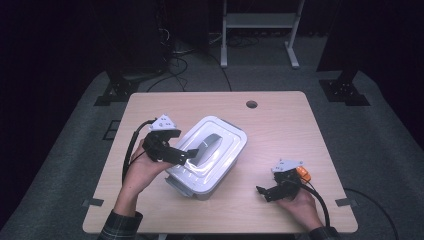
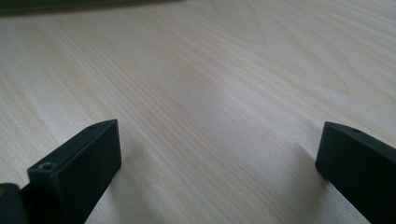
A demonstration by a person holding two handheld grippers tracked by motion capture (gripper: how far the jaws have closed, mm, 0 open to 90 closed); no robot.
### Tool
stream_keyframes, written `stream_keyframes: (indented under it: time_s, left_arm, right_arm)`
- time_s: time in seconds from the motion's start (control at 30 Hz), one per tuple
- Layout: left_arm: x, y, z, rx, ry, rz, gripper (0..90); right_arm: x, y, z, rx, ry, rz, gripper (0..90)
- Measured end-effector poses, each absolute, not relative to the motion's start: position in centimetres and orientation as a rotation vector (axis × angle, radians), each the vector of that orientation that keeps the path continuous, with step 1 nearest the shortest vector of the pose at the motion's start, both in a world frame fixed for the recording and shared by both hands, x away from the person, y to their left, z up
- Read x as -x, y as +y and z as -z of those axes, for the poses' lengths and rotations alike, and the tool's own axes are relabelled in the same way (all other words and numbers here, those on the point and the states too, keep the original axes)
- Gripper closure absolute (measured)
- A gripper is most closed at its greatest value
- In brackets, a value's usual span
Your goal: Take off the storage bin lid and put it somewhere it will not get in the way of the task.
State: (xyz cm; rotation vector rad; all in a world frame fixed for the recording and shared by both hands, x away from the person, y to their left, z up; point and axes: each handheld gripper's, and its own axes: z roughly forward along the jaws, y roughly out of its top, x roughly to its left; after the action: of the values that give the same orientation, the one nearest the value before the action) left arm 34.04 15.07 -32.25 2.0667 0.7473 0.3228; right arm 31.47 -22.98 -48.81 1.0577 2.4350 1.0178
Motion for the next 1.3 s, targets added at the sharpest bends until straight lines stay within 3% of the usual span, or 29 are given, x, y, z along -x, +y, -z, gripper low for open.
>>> stream_keyframes:
  time_s: [0.83,1.03,1.3]
  left_arm:
    - [-34.7,11.6,33.8,-2.087,0.735,-0.375,7.8]
    - [-34.5,11.2,34.1,-2.100,0.734,-0.361,16.3]
    - [-34.4,10.9,34.3,-2.125,0.718,-0.335,37.9]
  right_arm:
    - [-31.6,-22.9,48.8,-1.058,2.436,-1.020,0.0]
    - [-31.6,-22.9,48.8,-1.057,2.437,-1.020,0.0]
    - [-31.6,-22.9,48.8,-1.054,2.438,-1.019,0.0]
